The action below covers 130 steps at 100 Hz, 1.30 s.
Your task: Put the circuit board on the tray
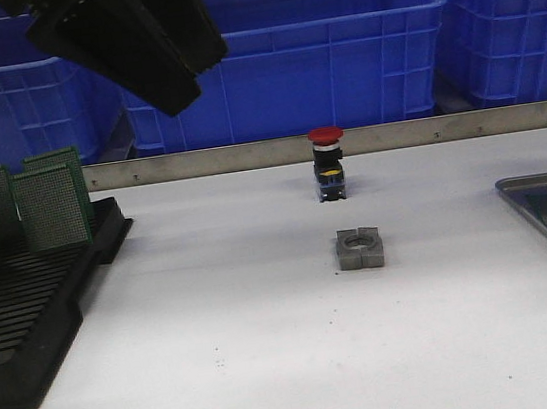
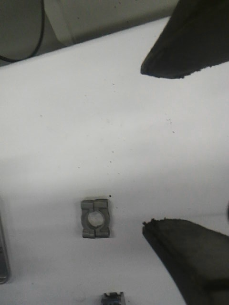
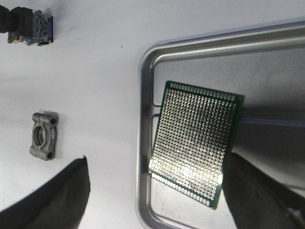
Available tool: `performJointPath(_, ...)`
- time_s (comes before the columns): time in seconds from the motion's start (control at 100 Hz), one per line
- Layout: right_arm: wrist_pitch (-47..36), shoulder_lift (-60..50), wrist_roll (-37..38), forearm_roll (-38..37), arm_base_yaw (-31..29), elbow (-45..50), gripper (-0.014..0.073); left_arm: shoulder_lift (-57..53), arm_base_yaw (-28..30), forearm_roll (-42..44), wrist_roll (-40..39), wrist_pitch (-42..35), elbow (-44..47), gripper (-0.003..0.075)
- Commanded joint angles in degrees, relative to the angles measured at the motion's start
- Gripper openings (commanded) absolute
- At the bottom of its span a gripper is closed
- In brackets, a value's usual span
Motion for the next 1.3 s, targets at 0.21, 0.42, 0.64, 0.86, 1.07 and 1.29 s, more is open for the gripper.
performJointPath(0.21,1.72,-3.12,-0.3,1.73,-0.41,-1.41,0.0594,-2.22,9.9,6.78,-0.02,-2.12,-3.72,0.0566)
performJointPath(0.42,1.72,-3.12,-0.3,1.73,-0.41,-1.41,0.0594,0.06,17.85,7.44,0.21,-5.45,-3.72,0.0566)
performJointPath(0.64,1.77,-3.12,-0.3,1.73,-0.41,-1.41,0.0594,3.56,21.26,8.23,0.73,-8.42,-3.72,0.0566)
performJointPath(0.86,2.09,-3.12,-0.3,1.73,-0.41,-1.41,0.0594,7.6,21.33,11.88,0.73,-10.68,-3.72,0.0566)
performJointPath(1.07,2.26,-3.12,-0.3,1.73,-0.41,-1.41,0.0594,10.03,21.33,12.55,0.73,-12.5,-3.72,0.0566)
performJointPath(1.29,2.41,-3.12,-0.3,1.73,-0.41,-1.41,0.0594,11.65,21.33,13.62,0.73,-12.39,-3.72,0.0566)
